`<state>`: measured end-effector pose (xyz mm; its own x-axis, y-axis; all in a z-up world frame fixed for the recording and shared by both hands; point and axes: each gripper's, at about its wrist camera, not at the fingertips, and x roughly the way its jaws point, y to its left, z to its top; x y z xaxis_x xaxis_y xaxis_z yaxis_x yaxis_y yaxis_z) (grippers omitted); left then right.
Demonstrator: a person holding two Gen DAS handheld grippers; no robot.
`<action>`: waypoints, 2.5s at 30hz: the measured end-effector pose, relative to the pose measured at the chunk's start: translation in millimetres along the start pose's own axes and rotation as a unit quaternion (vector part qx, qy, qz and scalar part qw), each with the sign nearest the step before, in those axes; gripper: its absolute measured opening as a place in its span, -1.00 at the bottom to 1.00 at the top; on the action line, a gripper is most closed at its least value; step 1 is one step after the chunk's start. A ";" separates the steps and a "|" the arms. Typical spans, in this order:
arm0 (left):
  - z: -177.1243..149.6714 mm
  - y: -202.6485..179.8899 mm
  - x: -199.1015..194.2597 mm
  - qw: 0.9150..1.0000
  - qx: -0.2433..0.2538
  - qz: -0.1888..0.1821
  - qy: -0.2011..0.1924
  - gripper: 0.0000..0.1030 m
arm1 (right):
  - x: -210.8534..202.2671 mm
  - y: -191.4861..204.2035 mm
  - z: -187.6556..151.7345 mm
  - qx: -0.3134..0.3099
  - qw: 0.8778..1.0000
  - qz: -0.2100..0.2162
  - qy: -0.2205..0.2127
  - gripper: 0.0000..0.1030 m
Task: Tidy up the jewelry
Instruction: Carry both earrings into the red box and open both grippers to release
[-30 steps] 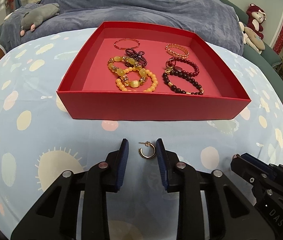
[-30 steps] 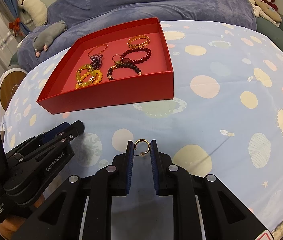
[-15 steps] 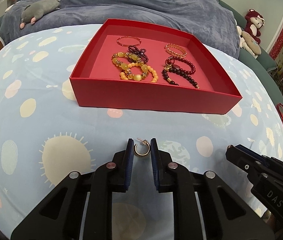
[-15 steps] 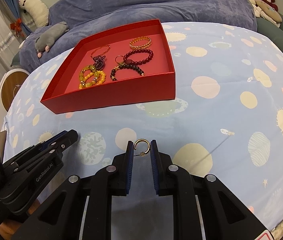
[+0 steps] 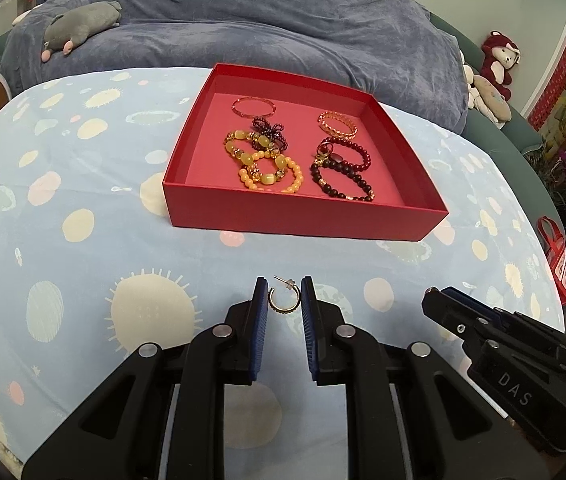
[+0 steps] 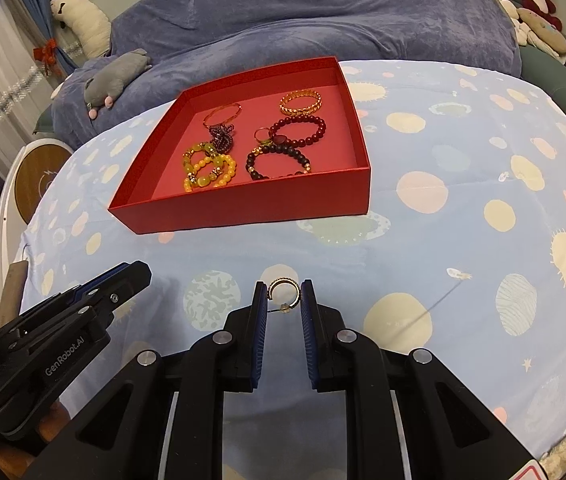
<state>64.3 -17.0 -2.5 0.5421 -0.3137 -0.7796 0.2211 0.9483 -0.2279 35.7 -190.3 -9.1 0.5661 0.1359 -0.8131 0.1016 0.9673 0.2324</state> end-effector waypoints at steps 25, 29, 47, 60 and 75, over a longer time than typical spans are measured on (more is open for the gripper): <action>121.5 -26.7 14.9 0.997 0.043 0.011 -0.058 -0.68 | 4.1 22.1 114.0 -0.058 0.995 0.005 -0.075 -0.69; 138.5 -24.4 35.4 0.997 0.045 0.023 -0.050 -0.68 | 22.9 19.2 130.0 -0.054 0.996 0.000 -0.071 -0.69; 150.7 -11.2 114.0 0.997 0.052 0.052 -0.005 -0.68 | 96.8 11.5 150.4 -0.054 0.998 -0.014 -0.030 -0.69; 151.4 -9.3 131.4 0.997 0.048 0.056 0.006 -0.68 | 111.4 9.3 155.1 -0.055 0.998 -0.020 -0.023 -0.69; 152.3 -9.6 139.4 0.997 0.046 0.058 0.013 -0.67 | 117.3 6.6 155.5 -0.055 0.998 -0.023 -0.017 -0.68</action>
<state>261.2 -77.3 -20.2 0.5467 -0.1993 -0.8133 0.2317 0.9693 -0.0817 230.0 -201.3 -19.9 0.5912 0.0854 -0.8020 0.0387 0.9902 0.1340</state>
